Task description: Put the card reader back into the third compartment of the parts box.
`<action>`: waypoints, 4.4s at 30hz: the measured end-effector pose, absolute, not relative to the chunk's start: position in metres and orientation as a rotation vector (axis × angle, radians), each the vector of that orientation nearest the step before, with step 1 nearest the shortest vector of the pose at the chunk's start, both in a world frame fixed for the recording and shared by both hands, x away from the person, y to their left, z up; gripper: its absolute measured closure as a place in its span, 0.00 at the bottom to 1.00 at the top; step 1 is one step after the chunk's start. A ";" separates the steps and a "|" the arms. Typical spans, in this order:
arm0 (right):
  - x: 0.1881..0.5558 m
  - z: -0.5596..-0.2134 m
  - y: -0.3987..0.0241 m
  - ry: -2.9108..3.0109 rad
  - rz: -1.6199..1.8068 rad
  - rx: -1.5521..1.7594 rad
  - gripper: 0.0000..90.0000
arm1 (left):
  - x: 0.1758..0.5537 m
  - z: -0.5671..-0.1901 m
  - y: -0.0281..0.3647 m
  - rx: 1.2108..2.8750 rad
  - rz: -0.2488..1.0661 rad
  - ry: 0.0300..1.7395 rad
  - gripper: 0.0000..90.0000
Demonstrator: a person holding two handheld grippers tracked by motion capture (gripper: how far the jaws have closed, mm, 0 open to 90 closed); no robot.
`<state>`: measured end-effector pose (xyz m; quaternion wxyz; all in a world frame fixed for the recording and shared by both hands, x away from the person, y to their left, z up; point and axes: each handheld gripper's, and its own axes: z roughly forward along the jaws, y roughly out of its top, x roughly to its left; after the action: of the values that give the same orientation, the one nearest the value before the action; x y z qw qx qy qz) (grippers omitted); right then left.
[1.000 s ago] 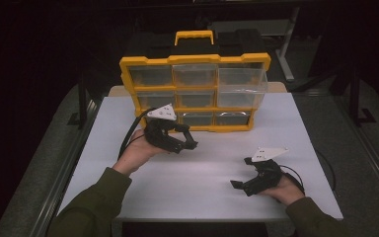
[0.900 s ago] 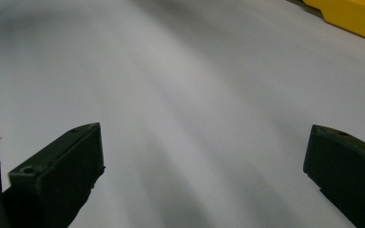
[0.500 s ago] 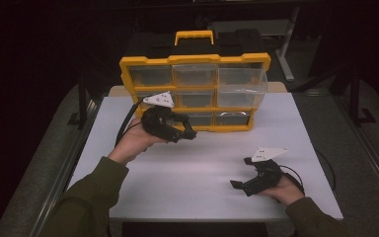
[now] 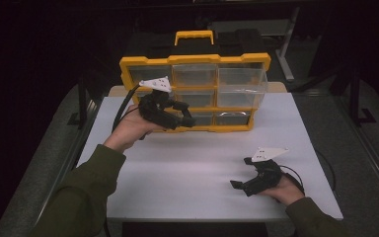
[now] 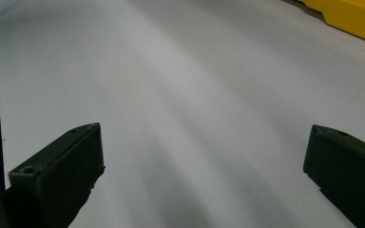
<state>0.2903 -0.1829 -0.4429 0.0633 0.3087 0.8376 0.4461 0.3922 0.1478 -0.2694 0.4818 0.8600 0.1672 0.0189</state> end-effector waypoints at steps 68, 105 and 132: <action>0.289 -0.441 -0.184 2.530 1.371 0.927 0.00 | 0.444 -0.169 0.040 2.122 0.048 0.300 0.33; 0.289 -0.443 -0.186 2.528 1.369 0.949 0.00 | 0.422 -0.180 0.108 2.086 0.082 0.351 0.20; 0.289 -0.442 -0.183 2.531 1.367 0.934 0.00 | 0.379 -0.254 0.191 2.059 0.188 0.484 0.00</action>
<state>0.2891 -0.1831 -0.4423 0.0587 0.3083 0.8355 0.4511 0.3786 0.1906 -0.2536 0.4873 0.8467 0.1992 0.0774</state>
